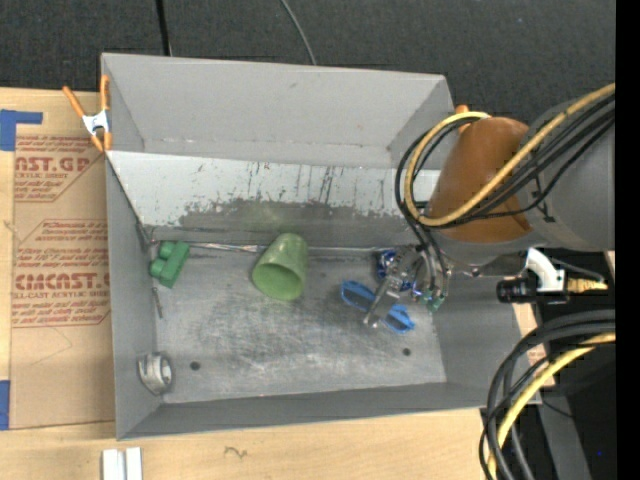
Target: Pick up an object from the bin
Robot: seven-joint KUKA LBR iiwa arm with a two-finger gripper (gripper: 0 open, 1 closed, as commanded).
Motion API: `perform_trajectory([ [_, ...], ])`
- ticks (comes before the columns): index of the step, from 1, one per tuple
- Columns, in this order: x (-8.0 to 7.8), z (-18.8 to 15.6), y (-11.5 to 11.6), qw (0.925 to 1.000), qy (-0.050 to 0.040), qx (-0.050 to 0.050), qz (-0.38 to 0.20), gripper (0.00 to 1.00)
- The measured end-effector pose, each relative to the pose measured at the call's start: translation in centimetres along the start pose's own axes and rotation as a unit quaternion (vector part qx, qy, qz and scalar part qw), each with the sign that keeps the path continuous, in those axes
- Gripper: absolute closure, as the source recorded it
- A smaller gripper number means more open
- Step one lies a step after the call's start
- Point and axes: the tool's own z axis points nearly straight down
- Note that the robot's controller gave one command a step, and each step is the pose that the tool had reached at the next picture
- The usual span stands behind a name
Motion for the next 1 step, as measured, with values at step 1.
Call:
perform_trajectory([
  [1, -0.01, -0.41, 0.1, 1.0, 0.0019, 0.001, -0.001, 1.0],
])
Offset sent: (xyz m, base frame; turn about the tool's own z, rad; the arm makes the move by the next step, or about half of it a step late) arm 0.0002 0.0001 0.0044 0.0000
